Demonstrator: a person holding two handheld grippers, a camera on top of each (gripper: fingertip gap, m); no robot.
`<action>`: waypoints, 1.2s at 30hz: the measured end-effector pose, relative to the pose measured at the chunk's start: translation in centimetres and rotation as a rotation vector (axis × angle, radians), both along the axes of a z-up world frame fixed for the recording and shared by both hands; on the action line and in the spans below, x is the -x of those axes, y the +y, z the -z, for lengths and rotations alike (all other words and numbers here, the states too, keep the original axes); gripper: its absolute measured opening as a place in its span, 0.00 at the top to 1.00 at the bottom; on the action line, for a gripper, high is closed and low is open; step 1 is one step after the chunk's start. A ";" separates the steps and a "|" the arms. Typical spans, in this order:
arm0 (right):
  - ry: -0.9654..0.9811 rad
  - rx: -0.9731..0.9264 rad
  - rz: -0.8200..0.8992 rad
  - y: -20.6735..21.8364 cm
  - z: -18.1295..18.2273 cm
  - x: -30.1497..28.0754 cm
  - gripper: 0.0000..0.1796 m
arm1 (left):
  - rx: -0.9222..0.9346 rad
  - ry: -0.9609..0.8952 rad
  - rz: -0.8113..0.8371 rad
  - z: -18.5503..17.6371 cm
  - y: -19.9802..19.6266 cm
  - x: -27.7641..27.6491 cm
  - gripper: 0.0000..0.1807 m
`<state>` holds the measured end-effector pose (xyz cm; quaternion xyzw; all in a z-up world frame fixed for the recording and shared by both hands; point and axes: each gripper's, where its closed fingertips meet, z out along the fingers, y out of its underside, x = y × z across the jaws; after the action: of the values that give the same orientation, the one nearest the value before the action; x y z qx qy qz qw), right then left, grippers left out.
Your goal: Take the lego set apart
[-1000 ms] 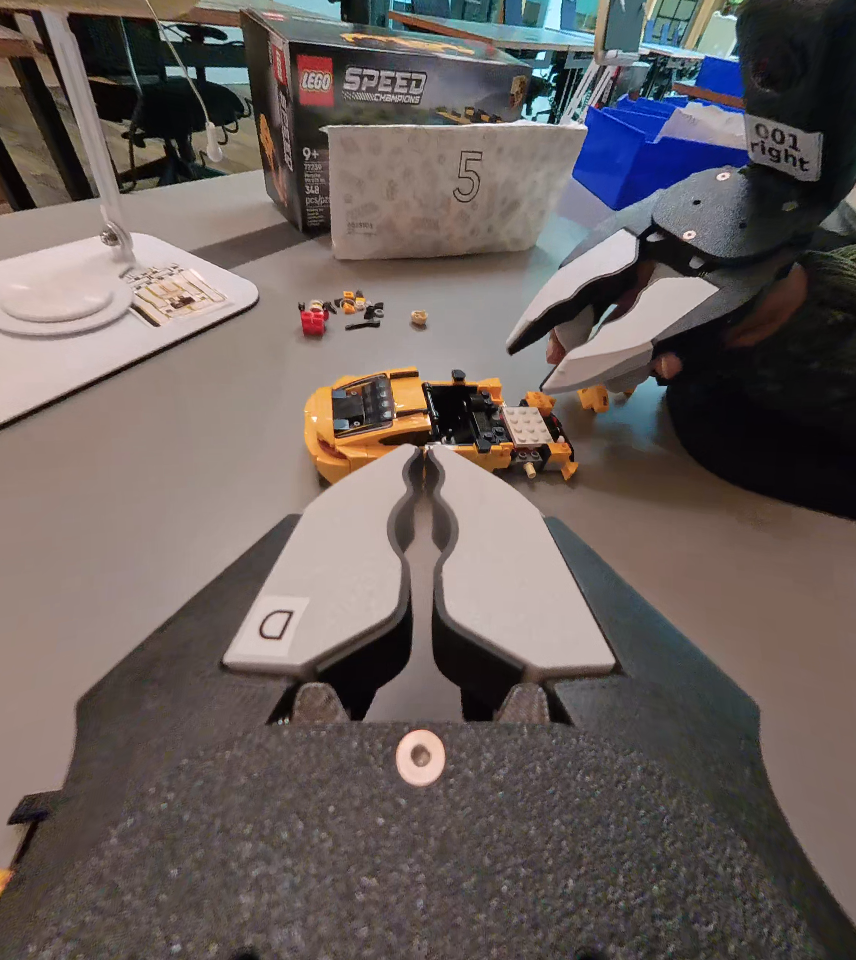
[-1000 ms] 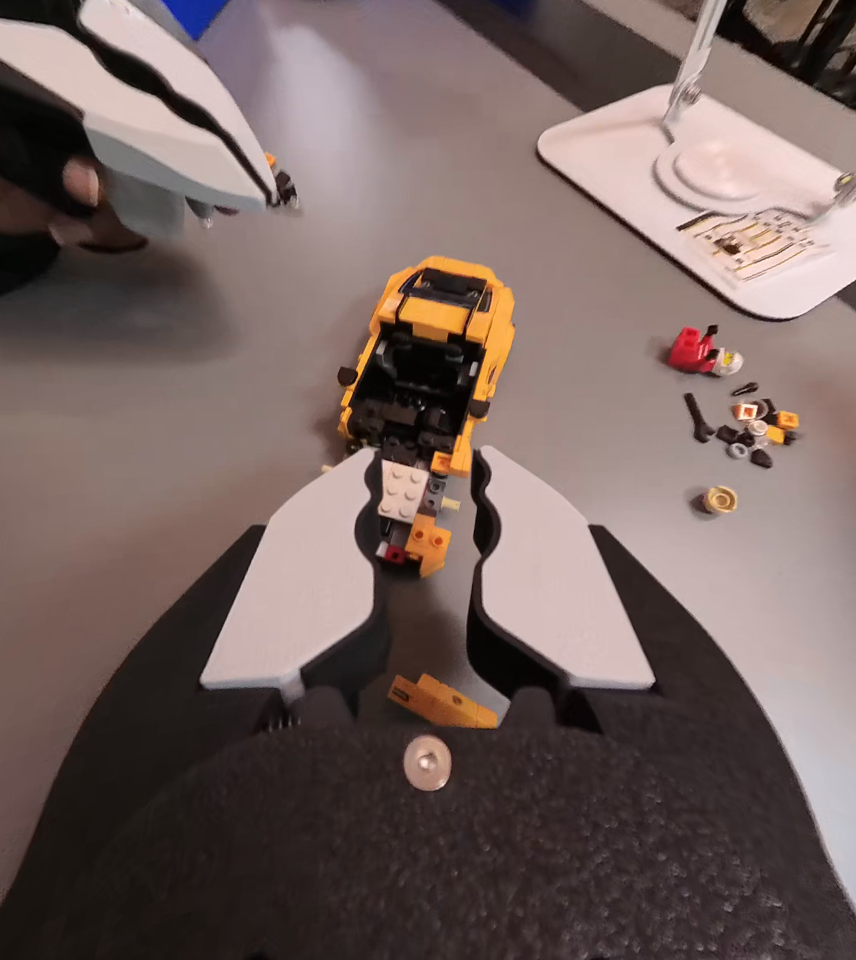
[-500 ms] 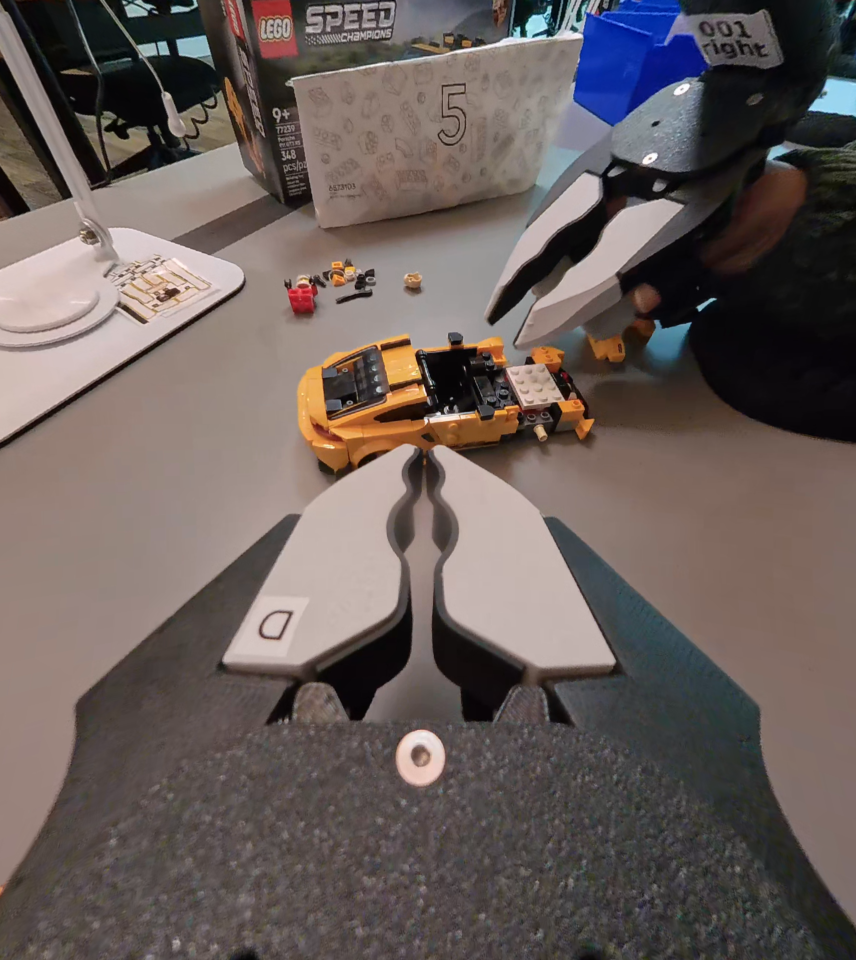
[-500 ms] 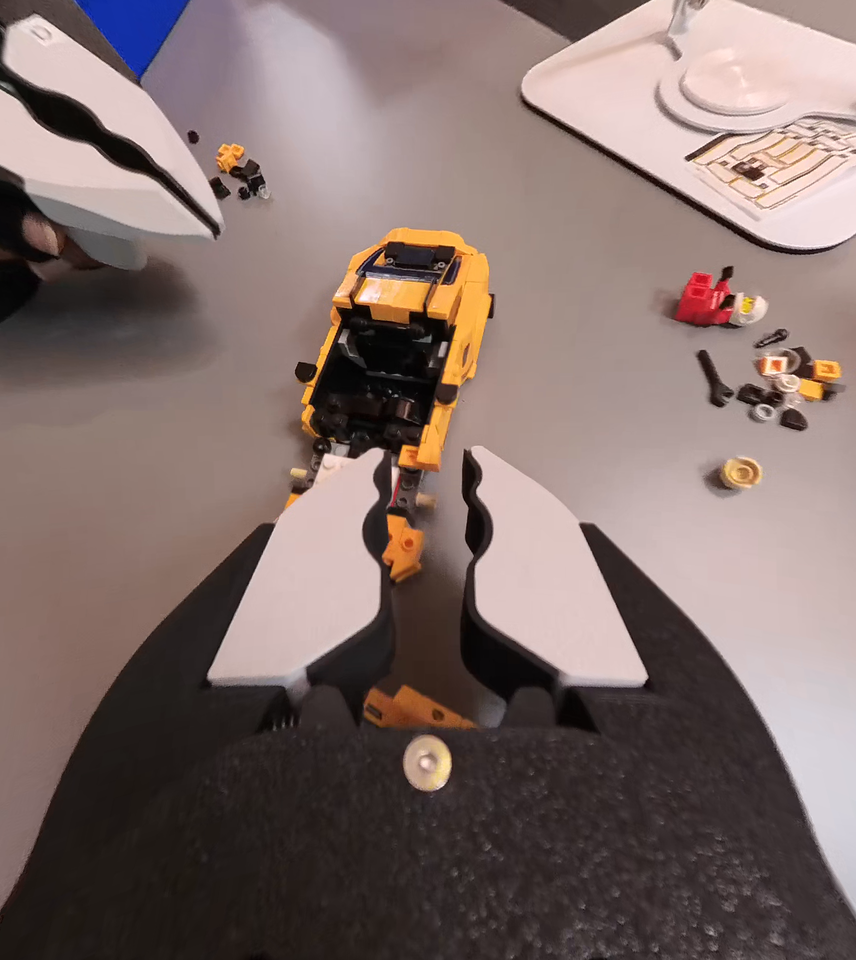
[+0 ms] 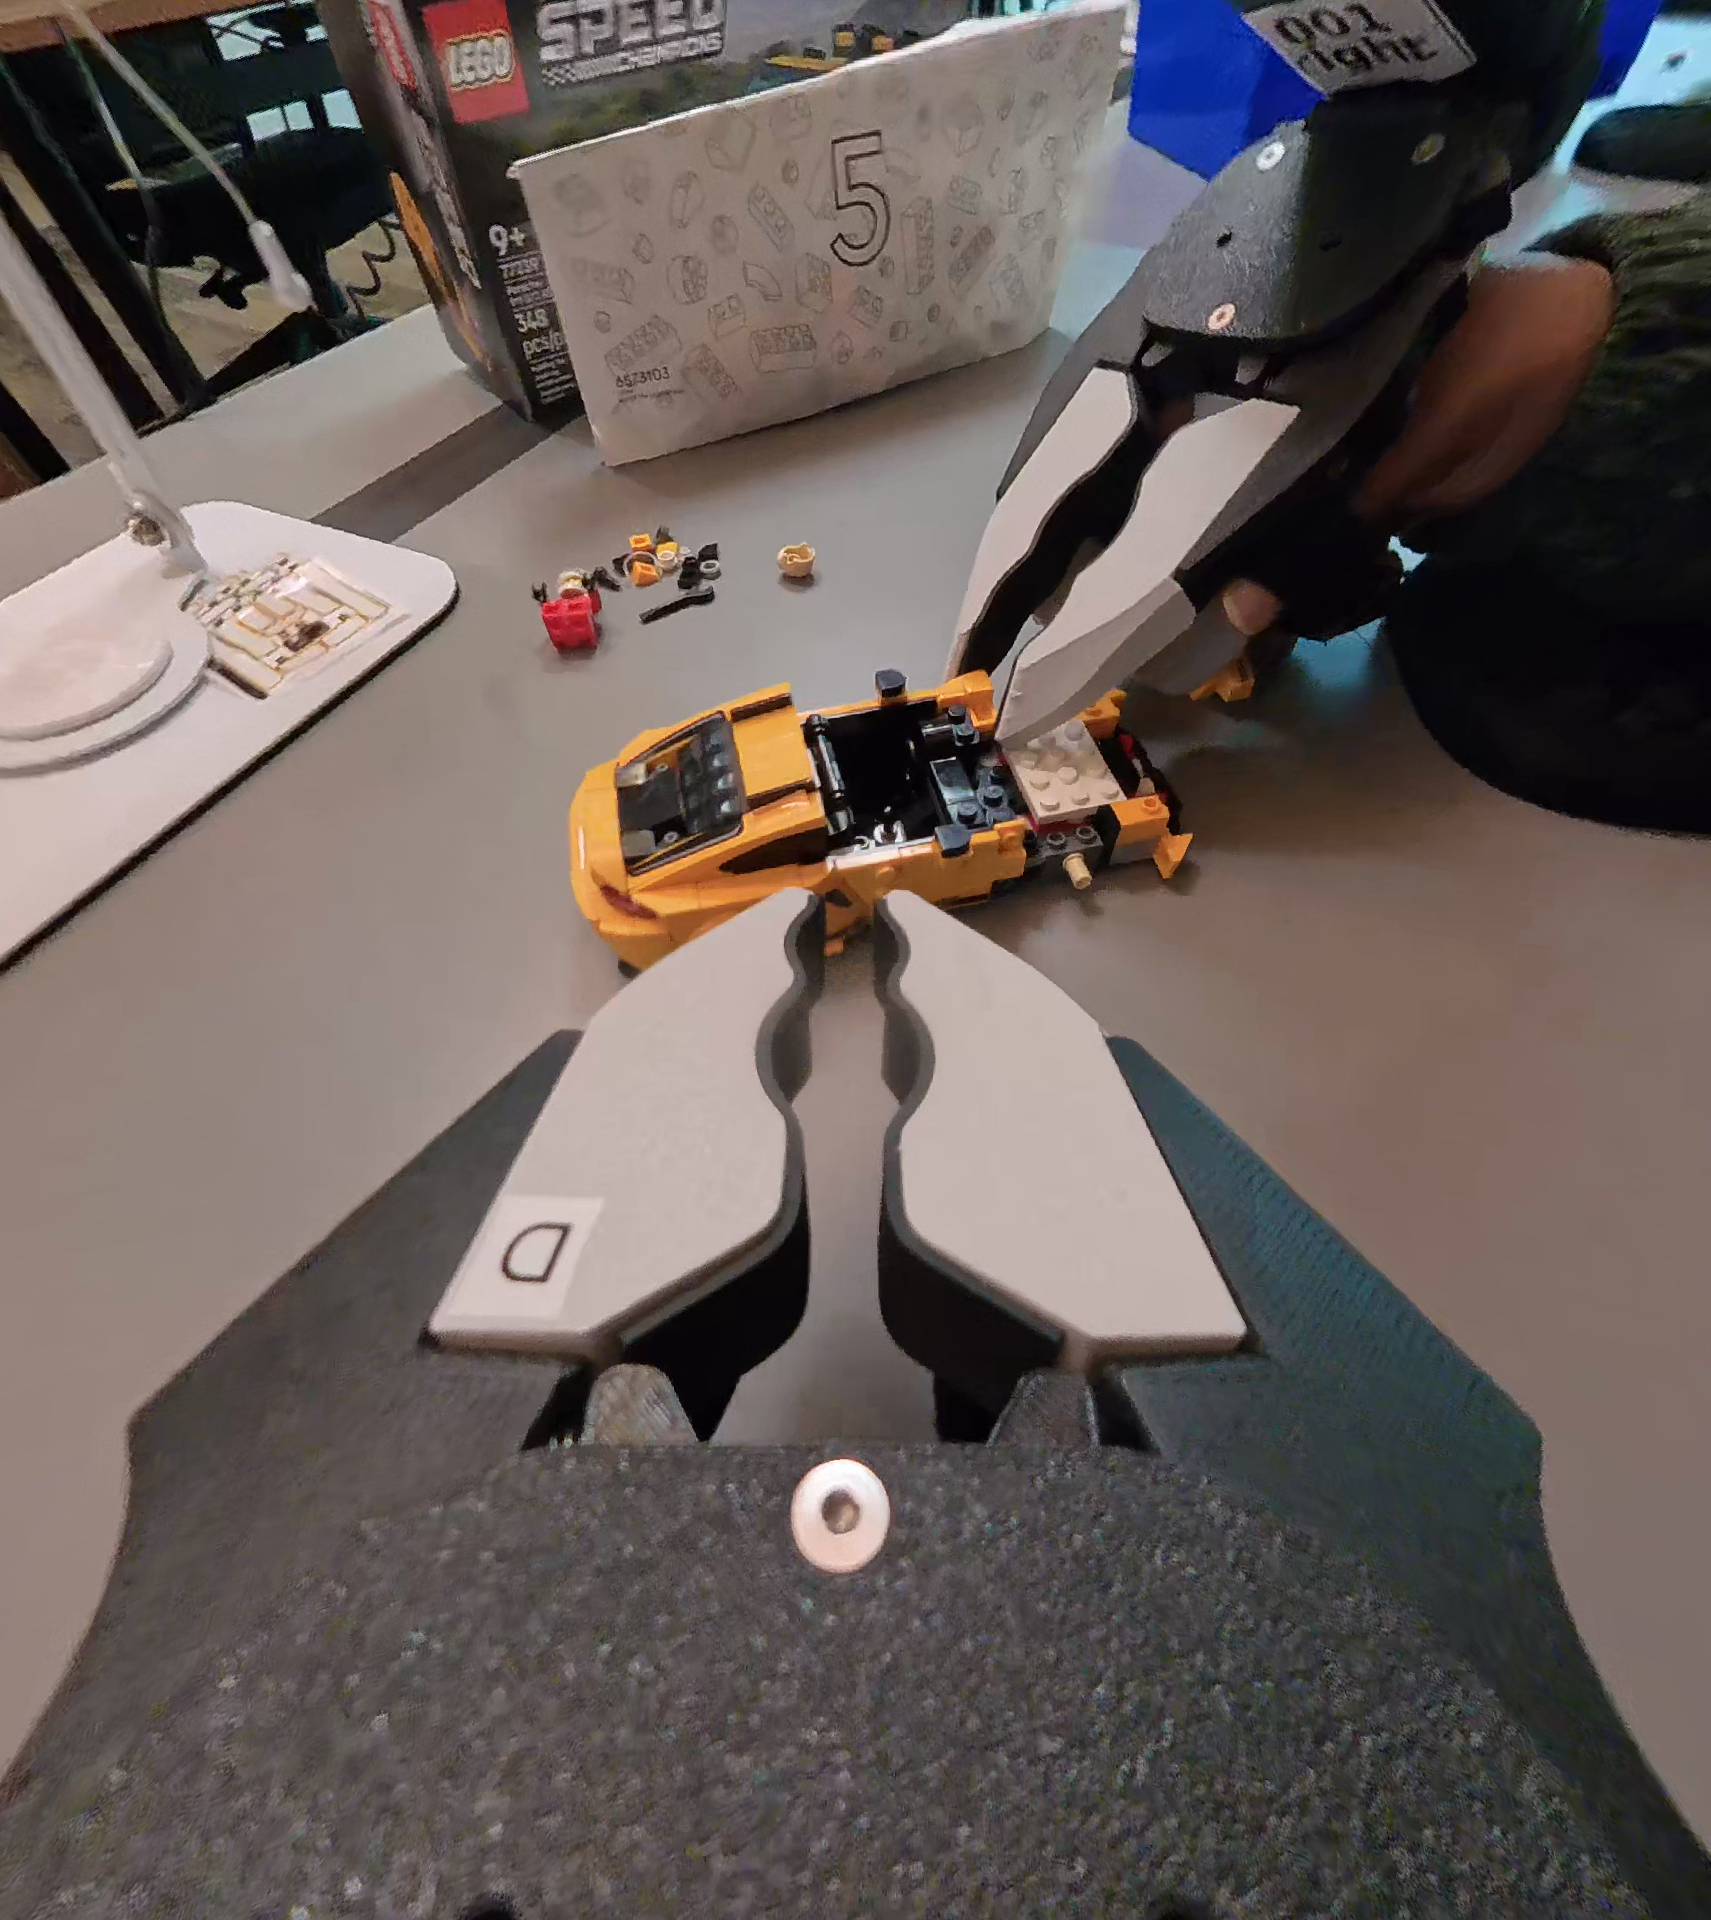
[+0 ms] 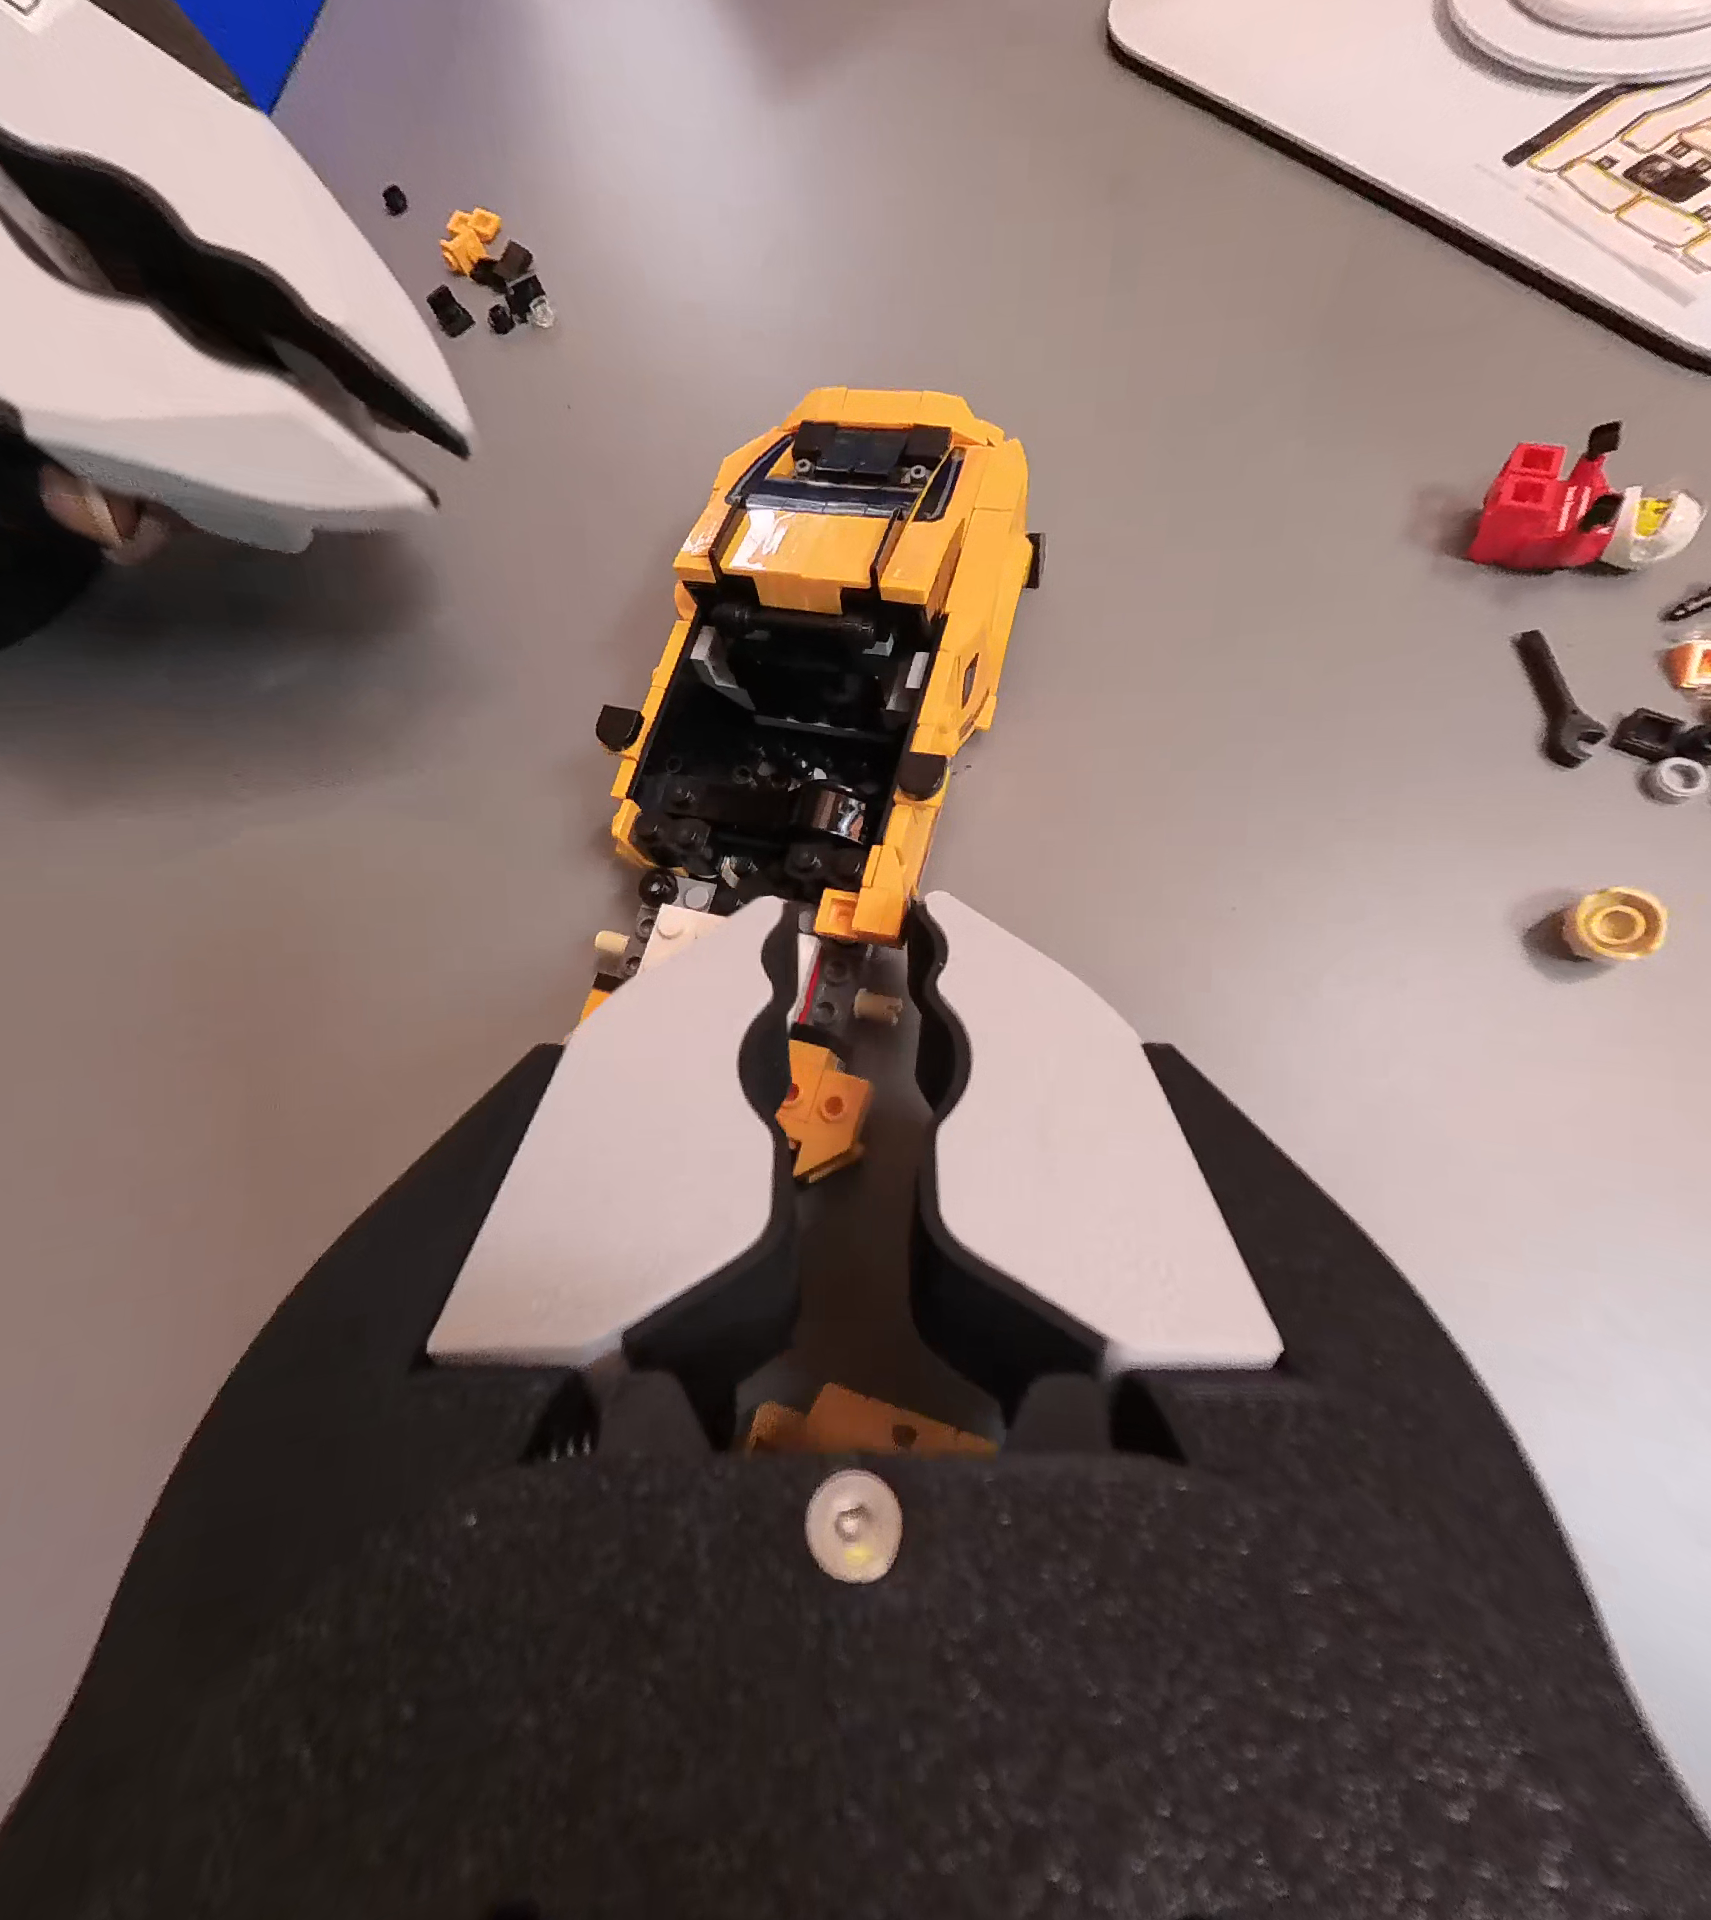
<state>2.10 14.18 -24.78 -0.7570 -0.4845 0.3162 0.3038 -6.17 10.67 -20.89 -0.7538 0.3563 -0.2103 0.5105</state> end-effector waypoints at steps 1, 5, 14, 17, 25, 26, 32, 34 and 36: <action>0.009 0.008 0.004 0.0 -0.1 0.0 0.89 | -0.008 0.025 0.013 0.1 0.0 -0.4 0.93; 0.021 0.025 0.022 0.2 -0.2 -0.1 0.91 | -0.027 0.126 0.072 0.8 -0.2 -2.6 0.87; 0.034 0.074 -0.023 -1.2 -0.2 0.3 0.91 | -0.052 0.358 0.176 2.1 0.8 -6.5 0.88; 0.035 0.091 -0.041 -1.7 -0.2 0.3 0.91 | 0.009 0.407 0.180 3.4 0.8 -6.4 0.90; 0.055 0.145 -0.015 -1.7 -0.3 0.5 0.92 | 0.060 0.385 0.167 3.6 0.9 -6.0 0.91; 0.062 0.163 -0.009 -1.7 -0.3 0.5 0.92 | 0.064 0.381 0.169 3.6 0.8 -6.0 0.91; 0.036 0.112 0.014 -1.4 -0.3 0.7 0.94 | 0.077 0.364 0.168 3.6 0.9 -5.8 0.91; 0.026 0.084 0.019 -1.4 -0.4 0.7 0.95 | 0.092 0.347 0.169 3.6 0.9 -5.8 0.91; 0.036 0.099 0.026 -1.3 -0.4 0.7 0.95 | 0.106 0.335 0.167 3.6 0.9 -5.7 0.91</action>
<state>1.42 12.87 -24.40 -0.7714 -0.4529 0.3495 0.2787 -0.46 11.54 -24.51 -0.7719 0.4861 -0.1419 0.3843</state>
